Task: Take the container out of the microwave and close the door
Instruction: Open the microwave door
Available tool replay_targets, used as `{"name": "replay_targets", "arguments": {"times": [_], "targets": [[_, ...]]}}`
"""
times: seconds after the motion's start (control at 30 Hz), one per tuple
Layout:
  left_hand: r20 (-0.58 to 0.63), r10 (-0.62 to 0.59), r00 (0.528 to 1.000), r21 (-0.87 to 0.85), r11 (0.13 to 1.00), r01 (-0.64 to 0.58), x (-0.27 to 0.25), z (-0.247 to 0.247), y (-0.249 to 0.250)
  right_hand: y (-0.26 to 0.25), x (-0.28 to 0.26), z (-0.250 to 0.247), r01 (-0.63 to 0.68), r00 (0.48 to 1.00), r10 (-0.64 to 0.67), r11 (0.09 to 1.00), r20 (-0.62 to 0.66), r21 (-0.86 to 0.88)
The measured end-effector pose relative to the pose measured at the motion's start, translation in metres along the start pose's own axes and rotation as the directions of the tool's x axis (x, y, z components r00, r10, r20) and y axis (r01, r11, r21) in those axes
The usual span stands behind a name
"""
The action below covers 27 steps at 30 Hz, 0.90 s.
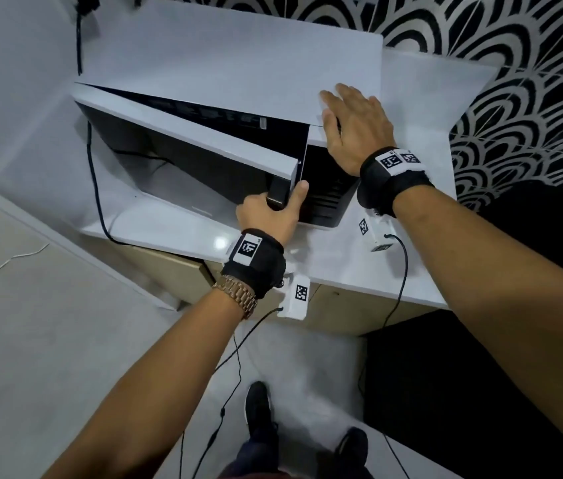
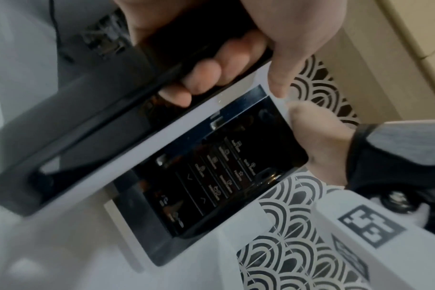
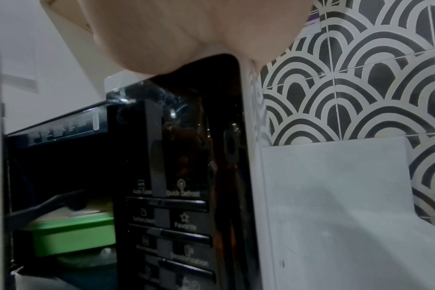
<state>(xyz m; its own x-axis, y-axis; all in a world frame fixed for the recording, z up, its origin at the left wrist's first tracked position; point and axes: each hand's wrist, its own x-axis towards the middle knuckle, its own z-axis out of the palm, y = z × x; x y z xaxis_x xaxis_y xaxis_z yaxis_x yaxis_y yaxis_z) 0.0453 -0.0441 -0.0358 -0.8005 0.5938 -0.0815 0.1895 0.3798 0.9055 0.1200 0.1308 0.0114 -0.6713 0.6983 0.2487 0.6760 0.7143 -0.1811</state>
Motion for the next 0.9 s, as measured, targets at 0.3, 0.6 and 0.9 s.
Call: {"name": "replay_targets", "arguments": {"times": [0.3,0.6,0.9], "targets": [[-0.138,0.542,0.829,0.363,0.807,-0.467,-0.023,-0.056,-0.013,0.003,0.000,0.002,0.015,1.000,-0.014,1.000,-0.024,0.025],[0.126,0.521,0.845,0.581,0.651,-0.488,-0.058,-0.087,-0.016,0.000,-0.002,-0.002,0.095,0.993,-0.094,0.995,-0.076,0.009],[0.014,0.253,0.967,0.784,0.597,-0.168,-0.108,-0.133,-0.031,0.008,0.006,0.008,0.150,0.981,-0.155,0.987,-0.118,-0.052]]}}
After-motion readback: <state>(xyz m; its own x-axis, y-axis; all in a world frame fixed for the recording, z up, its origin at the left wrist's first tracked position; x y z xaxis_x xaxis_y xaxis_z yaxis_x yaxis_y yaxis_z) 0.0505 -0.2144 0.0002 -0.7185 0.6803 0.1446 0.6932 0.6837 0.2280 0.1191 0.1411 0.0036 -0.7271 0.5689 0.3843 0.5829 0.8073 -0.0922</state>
